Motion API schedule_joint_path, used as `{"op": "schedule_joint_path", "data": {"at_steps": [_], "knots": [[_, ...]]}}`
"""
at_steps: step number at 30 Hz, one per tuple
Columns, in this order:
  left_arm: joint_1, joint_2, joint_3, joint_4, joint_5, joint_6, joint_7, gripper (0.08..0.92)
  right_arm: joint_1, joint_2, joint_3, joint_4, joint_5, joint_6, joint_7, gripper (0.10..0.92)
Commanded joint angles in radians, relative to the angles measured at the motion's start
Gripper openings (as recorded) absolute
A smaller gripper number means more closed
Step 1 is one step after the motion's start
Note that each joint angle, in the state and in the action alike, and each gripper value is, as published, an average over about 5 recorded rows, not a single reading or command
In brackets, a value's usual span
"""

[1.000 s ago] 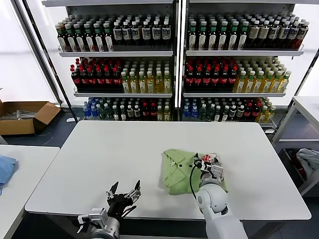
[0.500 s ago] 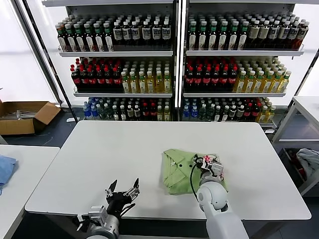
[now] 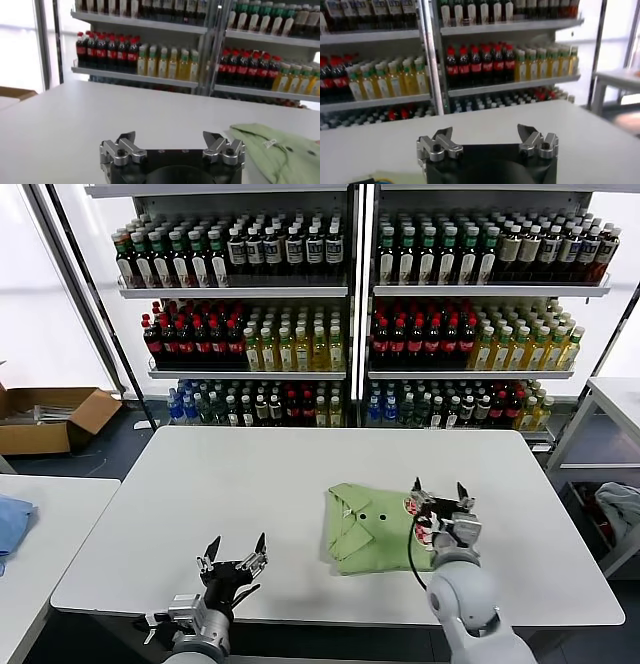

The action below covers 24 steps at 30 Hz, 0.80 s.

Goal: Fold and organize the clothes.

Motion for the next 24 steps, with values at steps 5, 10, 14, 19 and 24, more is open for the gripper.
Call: {"op": "schedule_joint_path", "data": {"at_steps": [5,10,14,19,24], "knots": [[-0.084,0.012,-0.054,0.064,0.012,-0.085,-0.01,0.823,-0.275,-0.183,0.204,0.094,-0.061,0.005,-0.061,0.823],[-0.086,0.004,-0.068,0.071,0.009,-0.118,-0.01,0.823,-0.276,-0.108,0.222,0.163,-0.089,0.008,-0.052,0.823],[-0.068,0.015,-0.084,0.047,0.027,-0.131,0.012,0.823,-0.275,-0.109,0.22,0.191,-0.105,-0.004,-0.064,0.823],[-0.066,0.023,-0.086,0.032,0.014,-0.138,0.005,0.823,-0.286,-0.112,0.231,0.185,-0.091,-0.002,-0.062,0.823],[-0.067,0.028,-0.084,0.025,0.011,-0.132,0.008,0.823,-0.307,-0.097,0.23,0.188,-0.091,0.015,-0.062,0.823]]}}
